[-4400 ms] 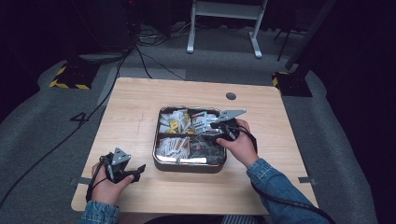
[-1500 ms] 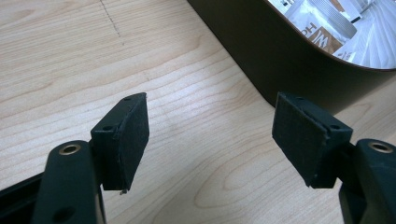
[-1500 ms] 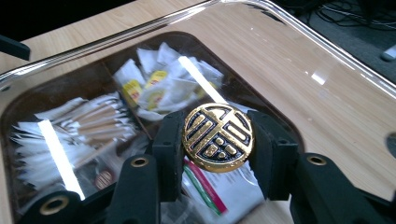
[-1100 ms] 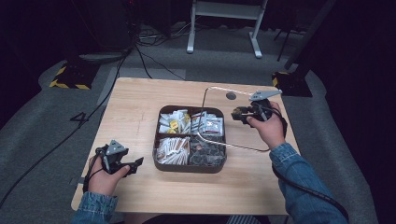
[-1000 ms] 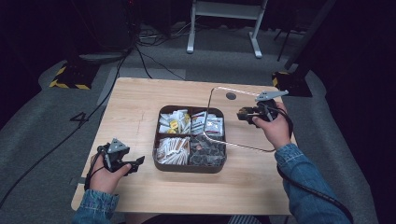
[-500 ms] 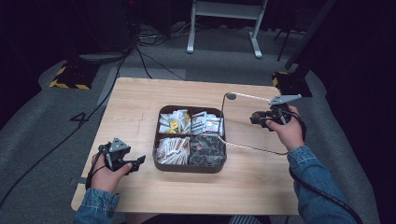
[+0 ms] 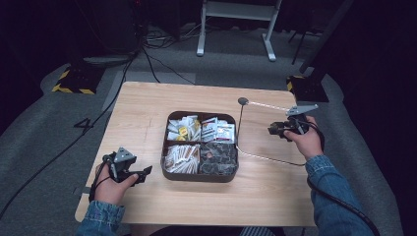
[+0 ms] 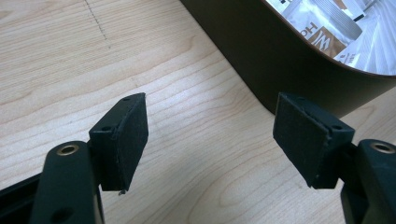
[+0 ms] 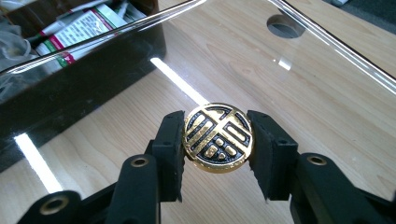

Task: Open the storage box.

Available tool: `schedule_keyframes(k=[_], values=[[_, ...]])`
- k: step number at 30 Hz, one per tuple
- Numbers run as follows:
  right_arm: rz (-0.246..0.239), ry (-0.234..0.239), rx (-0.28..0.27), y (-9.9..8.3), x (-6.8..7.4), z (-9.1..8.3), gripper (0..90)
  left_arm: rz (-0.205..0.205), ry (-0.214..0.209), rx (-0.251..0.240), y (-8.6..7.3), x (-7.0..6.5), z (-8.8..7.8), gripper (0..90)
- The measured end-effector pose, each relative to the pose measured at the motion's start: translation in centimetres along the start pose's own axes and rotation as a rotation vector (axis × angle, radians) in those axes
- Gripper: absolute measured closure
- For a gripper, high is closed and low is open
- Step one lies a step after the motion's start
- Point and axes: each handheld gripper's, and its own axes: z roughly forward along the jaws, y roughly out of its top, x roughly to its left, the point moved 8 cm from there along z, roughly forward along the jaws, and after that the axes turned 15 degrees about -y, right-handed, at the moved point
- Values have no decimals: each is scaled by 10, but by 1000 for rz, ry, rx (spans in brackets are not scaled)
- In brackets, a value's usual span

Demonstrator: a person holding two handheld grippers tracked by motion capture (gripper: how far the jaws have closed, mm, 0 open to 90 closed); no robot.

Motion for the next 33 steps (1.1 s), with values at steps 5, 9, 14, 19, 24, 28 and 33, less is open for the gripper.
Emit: schedule_keyframes(k=[5, 9, 14, 19, 24, 28, 33], values=[[16, 0, 26, -10, -3, 11, 584, 0, 1, 0, -1, 0, -1, 270], [8, -7, 29, -13, -4, 15, 584, 0, -3, 3, -2, 0, 0, 270], [19, -11, 37, -18, -8, 19, 584, 0, -5, 5, -1, 2, 2, 269], [25, -15, 47, -25, -12, 20, 584, 0, -6, 10, -1, 2, 3, 269], [33, -13, 60, -32, -14, 23, 584, -4, -4, 7, -2, 3, 3, 269], [25, -16, 84, -40, -13, 28, 584, -1, -4, 12, -2, 3, 3, 269], [23, -19, 100, -49, -12, 35, 584, 1, -4, 17, -2, 2, 5, 268]])
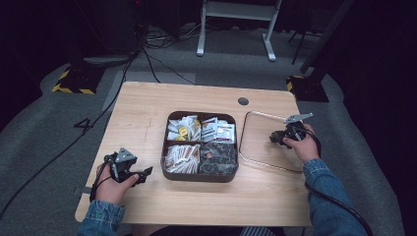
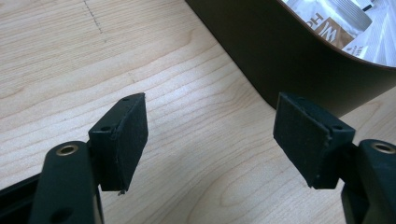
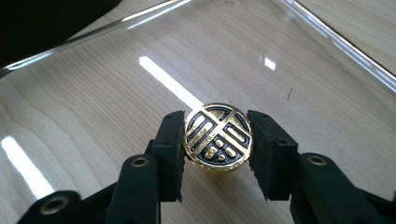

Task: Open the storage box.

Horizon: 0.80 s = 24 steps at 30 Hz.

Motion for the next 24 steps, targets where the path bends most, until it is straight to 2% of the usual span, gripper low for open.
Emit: schedule_keyframes(k=[11, 17, 18, 20, 21, 24], values=[[-1, -9, 9, -5, 3, 8, 583, 8, 1, 18, -4, -2, 3, 268], [20, -9, 7, -6, 4, 9, 565, 5, -1, 29, -7, -3, 4, 267], [62, 7, -32, -1, 4, 7, 496, 5, -1, 34, -8, -3, 4, 267], [69, 5, -39, 0, 4, 5, 478, 5, 1, 32, -7, -3, 5, 267], [80, -6, -54, 2, 5, 1, 437, 8, -3, 32, -7, -3, 5, 267], [94, -11, -87, 5, 7, -6, 426, 13, -6, 34, -6, -5, 6, 267]])
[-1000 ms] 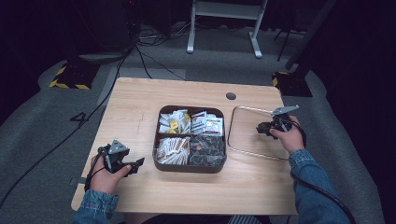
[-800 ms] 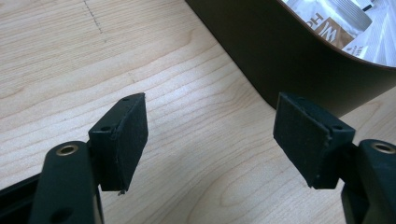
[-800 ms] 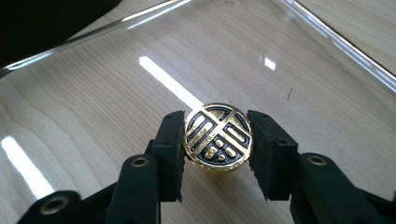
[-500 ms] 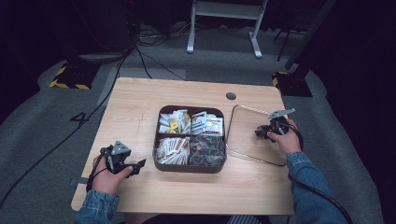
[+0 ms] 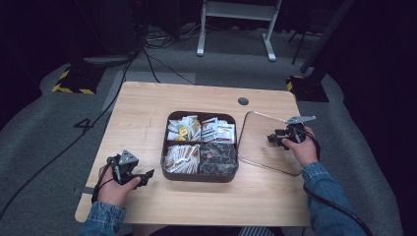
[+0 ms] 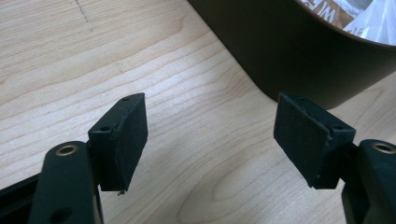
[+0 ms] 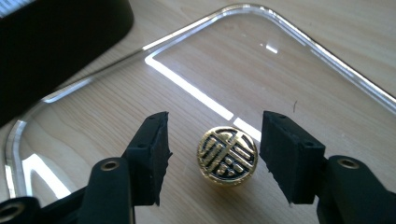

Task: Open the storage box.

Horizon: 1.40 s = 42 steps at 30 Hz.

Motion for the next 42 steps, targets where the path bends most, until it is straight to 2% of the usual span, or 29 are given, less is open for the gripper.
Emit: schedule_keyframes(k=[3, 4, 6, 8, 10, 12, 14, 16, 19, 22, 25, 28, 34, 42], values=[[21, 7, -42, 2, 7, -12, 409, 6, -3, 2, 1, -2, 1, 266], [20, 20, -60, 2, 14, -19, 410, 6, -3, 4, 1, -3, 2, 263], [18, 29, -64, 1, 17, -22, 410, 11, 0, 5, 3, -4, 2, 252], [16, 52, -74, -2, 31, -31, 404, 10, -2, 2, 3, -7, 2, 219], [14, 56, -76, -3, 34, -34, 401, 21, -19, -18, 5, -11, 1, 216], [10, 73, -77, -7, 44, -40, 399, 8, -51, -48, 8, -18, 0, 213], [-2, 82, -72, -15, 59, -46, 396, 4, -54, -47, 9, -21, -3, 213], [-5, 86, -72, -18, 63, -47, 396, 7, -52, -40, 11, -23, -8, 214], [-29, 115, -69, -31, 83, -51, 404, 13, -37, -33, 14, -23, -13, 233], [-42, 131, -65, -39, 94, -50, 403, 16, -20, -27, 15, -20, -15, 249], [-40, 138, -63, -45, 101, -50, 401, 7, -13, -36, 15, -19, -14, 285], [-46, 144, -68, -49, 106, -50, 402, -2, -25, -43, 17, -20, -15, 303], [-89, 140, -70, -59, 117, -49, 407, 4, -22, -70, 24, -23, -15, 317], [-171, 161, -79, -63, 140, -50, 425, 9, -36, -64, 23, -26, -13, 317]])
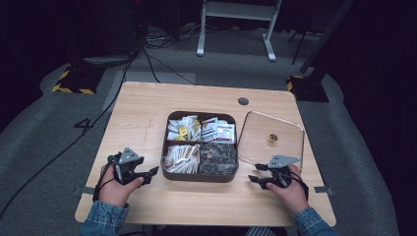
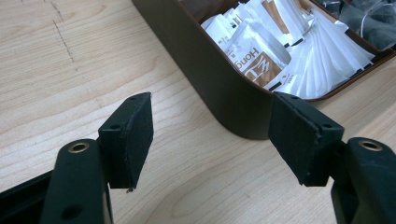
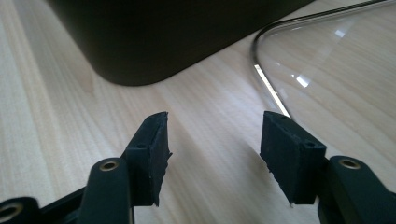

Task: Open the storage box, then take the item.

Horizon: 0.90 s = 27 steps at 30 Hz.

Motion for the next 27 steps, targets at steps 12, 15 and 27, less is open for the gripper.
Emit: schedule_keyframes(k=[12, 15, 27], values=[[-33, -11, -5, -2, 8, 5, 414, 4, -11, -23, 11, 0, 5, 310], [-34, -13, -6, -2, 8, 5, 414, 4, -7, -39, 17, -3, 6, 310], [-34, -13, -6, -2, 8, 5, 414, 73, -30, -63, 40, -24, 23, 309]])
